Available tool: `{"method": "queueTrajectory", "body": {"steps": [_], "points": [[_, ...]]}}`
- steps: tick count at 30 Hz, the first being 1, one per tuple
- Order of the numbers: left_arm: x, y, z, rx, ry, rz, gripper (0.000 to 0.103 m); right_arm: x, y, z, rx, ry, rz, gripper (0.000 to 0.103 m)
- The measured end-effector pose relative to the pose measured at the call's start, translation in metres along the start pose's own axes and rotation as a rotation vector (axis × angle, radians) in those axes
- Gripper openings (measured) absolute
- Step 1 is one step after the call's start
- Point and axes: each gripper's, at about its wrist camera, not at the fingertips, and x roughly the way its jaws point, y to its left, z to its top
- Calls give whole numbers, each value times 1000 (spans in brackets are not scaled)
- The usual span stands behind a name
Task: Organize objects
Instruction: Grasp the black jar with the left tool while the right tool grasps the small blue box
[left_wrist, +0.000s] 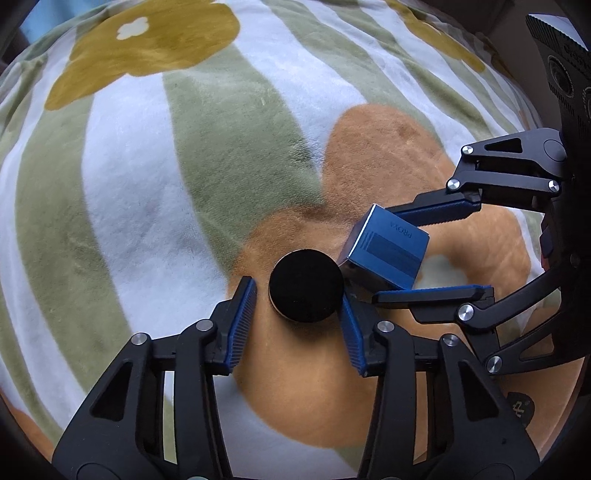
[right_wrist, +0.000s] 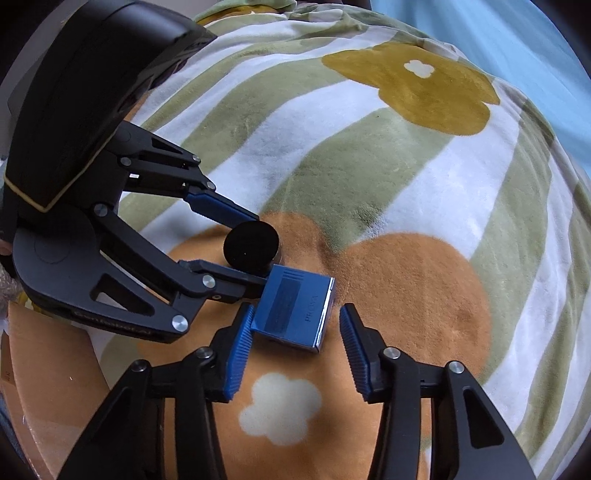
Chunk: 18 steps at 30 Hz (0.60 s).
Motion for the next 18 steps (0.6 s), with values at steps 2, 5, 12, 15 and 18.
{"method": "queueTrajectory", "body": {"steps": [2, 5, 12, 15, 18], "points": [[-1, -2, 0, 4, -2, -6, 34, -1, 0, -1, 1, 0, 3, 38], [-2, -3, 1, 2, -1, -11, 34, -3, 1, -1, 2, -1, 6, 37], [-15, -3, -1, -18, -9, -15, 34, -15, 1, -5, 23, -12, 7, 35], [-24, -4, -3, -22, -13, -14, 34, -22, 1, -7, 36, -15, 1, 35], [-40, -7, -4, -24, -27, -8, 34, -33, 1, -7, 55, -25, -2, 34]]}}
